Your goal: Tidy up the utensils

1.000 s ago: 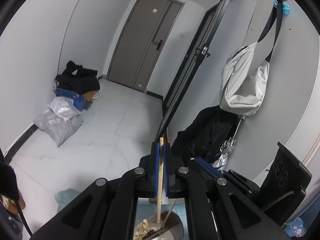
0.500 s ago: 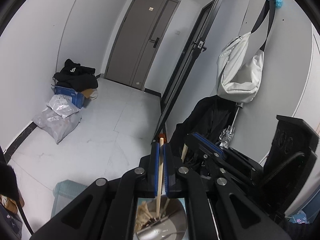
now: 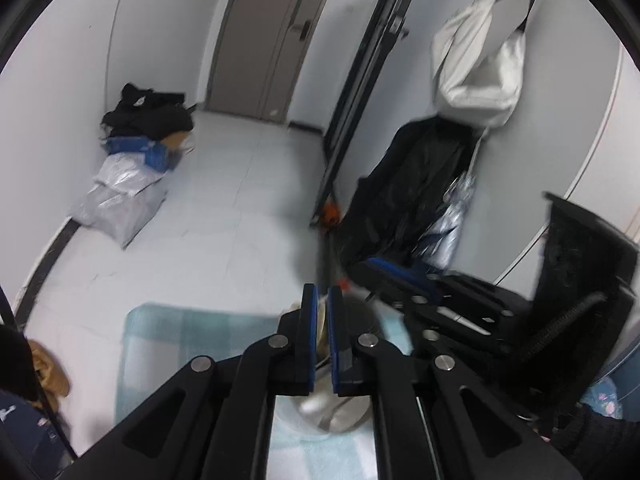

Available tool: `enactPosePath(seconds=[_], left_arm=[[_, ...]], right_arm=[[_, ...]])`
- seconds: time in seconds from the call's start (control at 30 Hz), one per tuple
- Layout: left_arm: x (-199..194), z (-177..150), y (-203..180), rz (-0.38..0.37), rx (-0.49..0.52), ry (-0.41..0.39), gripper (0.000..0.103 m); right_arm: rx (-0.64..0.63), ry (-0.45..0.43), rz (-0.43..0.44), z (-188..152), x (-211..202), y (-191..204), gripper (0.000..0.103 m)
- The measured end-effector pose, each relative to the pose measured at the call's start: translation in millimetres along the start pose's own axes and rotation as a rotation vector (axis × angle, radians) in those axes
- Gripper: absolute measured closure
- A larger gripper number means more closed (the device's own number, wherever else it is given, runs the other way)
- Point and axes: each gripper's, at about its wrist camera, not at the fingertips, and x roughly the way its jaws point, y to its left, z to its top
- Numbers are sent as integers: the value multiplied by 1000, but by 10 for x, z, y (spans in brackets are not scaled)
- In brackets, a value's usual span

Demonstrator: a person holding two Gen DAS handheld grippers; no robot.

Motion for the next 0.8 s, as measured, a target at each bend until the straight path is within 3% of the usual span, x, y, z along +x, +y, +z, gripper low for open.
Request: enactPosePath(seconds=[0.1,0.17,0.2,0.33,0.43,0.5,0.7,0.8], left_arm=[[-108,-64,34,40,-22,-12,75],[-271,-102,74,69,-55,-61,42],[-372,-120,89,90,-70,-97,37],[-623,-181,89,139,-59,-149,34],[-765,-258,48,174,-48,-185,20],[-795,-303,50,200,-46,-208,18],[-924,-484,9,241,-28,-239,17],[-991,-589,21,251,-35,-272,9]], right_arm=[[31,-7,-23,-78,-123,29,94],[60,-24,-53,-128,-248,35,88],[71,-35,-76,-166,-312,42,82],[133,-60,-121,-322,-573,68,79],[168,-90,-132,-372,-763,117,67],[174,-121,-144,-405,-916,191,56],[159,-190,-143,-477,-1320,424,41],[147,-221,-151,-534,-1484,539,33]])
